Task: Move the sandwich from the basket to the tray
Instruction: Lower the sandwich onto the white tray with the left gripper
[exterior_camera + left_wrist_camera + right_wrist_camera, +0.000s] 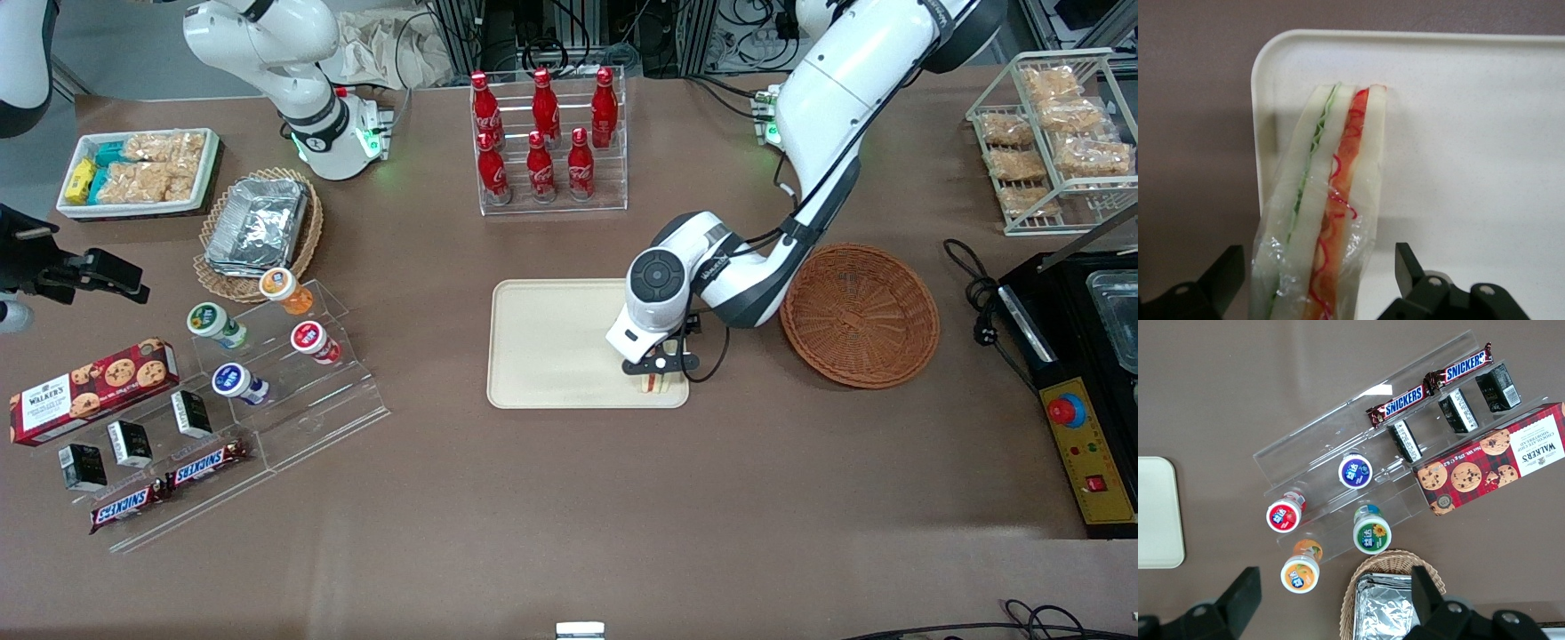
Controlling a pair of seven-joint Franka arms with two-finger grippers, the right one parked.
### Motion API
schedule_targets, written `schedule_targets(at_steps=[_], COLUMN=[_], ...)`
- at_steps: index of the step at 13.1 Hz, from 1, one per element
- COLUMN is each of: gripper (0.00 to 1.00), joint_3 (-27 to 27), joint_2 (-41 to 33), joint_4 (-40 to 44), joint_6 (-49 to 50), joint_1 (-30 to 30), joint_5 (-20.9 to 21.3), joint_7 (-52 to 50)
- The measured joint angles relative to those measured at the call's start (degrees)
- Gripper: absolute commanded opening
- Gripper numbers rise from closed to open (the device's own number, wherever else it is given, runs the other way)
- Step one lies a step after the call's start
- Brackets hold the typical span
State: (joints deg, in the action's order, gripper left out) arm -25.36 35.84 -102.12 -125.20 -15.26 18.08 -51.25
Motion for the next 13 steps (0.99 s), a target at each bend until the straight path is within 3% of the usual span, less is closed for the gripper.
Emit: schedule_targets(at_steps=[9,13], gripper=[1.0,1.0], joint_3=[-0.01,-0.01], joint_2=[-1.61,-5.48], joint_4=[3.33,10.39], joint_6=[4.36,14.13], joint_1=[0.15,0.56], joint_5=[-0.05,-4.6], joint_7=[-0.13,-0.18])
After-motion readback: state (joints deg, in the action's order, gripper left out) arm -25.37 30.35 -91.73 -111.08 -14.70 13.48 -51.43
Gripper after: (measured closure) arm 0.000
